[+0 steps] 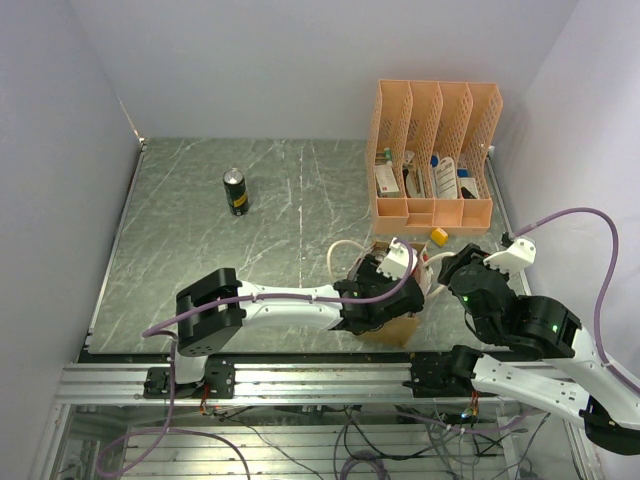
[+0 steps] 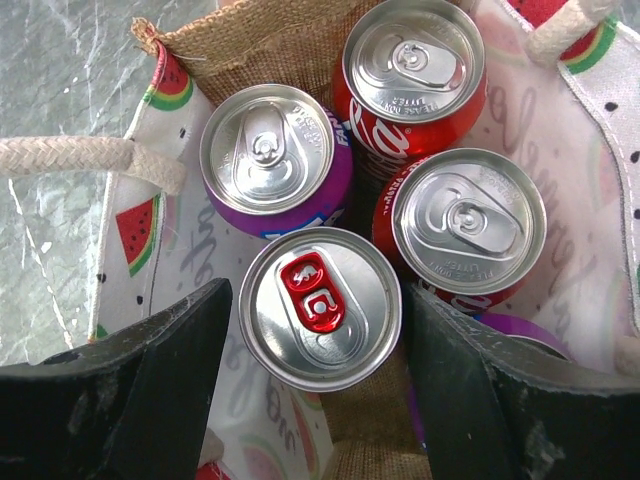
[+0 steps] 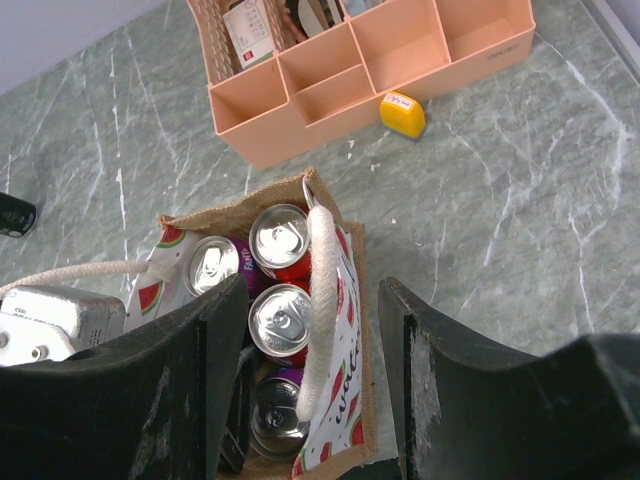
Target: Take the beverage out of the canvas bag
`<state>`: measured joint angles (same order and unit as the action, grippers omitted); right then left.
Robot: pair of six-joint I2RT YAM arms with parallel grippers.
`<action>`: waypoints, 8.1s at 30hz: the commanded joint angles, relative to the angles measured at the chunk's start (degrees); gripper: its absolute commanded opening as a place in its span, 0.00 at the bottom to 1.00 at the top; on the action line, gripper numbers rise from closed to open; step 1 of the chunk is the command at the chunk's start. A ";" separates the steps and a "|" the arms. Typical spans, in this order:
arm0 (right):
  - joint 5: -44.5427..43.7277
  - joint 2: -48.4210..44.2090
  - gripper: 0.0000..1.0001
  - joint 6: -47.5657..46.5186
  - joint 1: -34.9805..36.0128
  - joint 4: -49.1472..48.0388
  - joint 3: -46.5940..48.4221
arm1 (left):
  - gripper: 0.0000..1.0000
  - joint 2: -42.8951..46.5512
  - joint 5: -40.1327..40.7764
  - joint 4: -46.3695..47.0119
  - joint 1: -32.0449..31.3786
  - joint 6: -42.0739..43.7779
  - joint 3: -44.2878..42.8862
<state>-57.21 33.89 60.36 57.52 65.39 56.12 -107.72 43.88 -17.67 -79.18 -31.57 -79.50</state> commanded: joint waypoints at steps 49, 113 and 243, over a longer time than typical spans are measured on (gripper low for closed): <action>-0.97 -0.43 0.55 -0.07 0.28 -0.79 -0.55 | 0.09 24.92 -26.87 5.09 12.69 -2.14 5.33; 0.87 1.84 0.55 -1.49 0.28 -1.62 -0.75 | 0.07 31.11 -0.01 8.43 55.30 4.96 19.14; 0.70 0.71 0.55 -1.39 0.23 -1.65 -0.83 | 0.97 8.53 -17.52 1.41 -5.99 0.46 6.70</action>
<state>-54.85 34.61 58.04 57.52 63.35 55.16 -98.74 27.14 -11.94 -83.50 -29.93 -73.01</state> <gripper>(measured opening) 0.555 0.979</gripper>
